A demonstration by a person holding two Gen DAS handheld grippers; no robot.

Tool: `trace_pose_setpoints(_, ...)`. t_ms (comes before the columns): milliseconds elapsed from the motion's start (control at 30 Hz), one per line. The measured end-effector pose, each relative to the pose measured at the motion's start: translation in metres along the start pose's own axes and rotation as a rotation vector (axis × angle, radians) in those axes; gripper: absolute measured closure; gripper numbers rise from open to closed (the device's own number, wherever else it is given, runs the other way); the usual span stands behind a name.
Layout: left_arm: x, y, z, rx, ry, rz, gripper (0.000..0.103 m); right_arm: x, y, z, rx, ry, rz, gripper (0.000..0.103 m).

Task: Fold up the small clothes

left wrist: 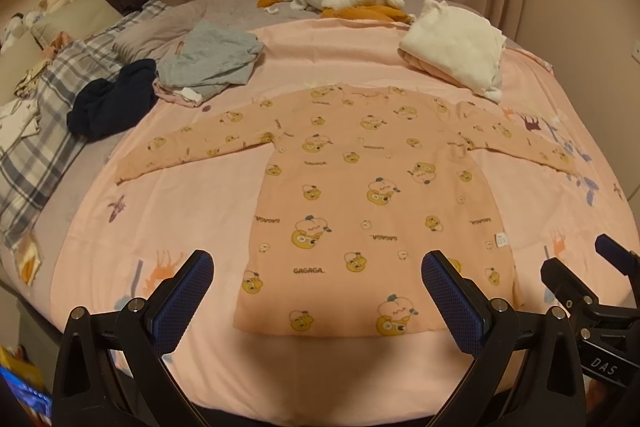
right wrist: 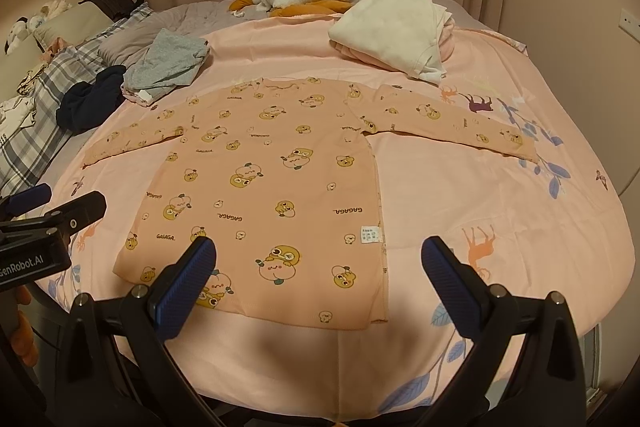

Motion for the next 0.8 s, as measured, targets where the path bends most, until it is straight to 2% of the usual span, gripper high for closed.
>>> trace_pose_setpoints(800,0.0023,-0.0001,0.0029,-0.004,0.005,0.012,0.000,0.0012,0.0012,-0.0003,0.000,0.008,0.007,0.000)
Point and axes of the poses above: each gripper's, at about its wrist camera, not at the fingertips, and z roughly the way its jaws point, y to its left, x to its underside, the point moved 4 cm from there along z, roughly the way its jaws point, and after that the axes turned 11 degrees about y, right-handed, at the moved point
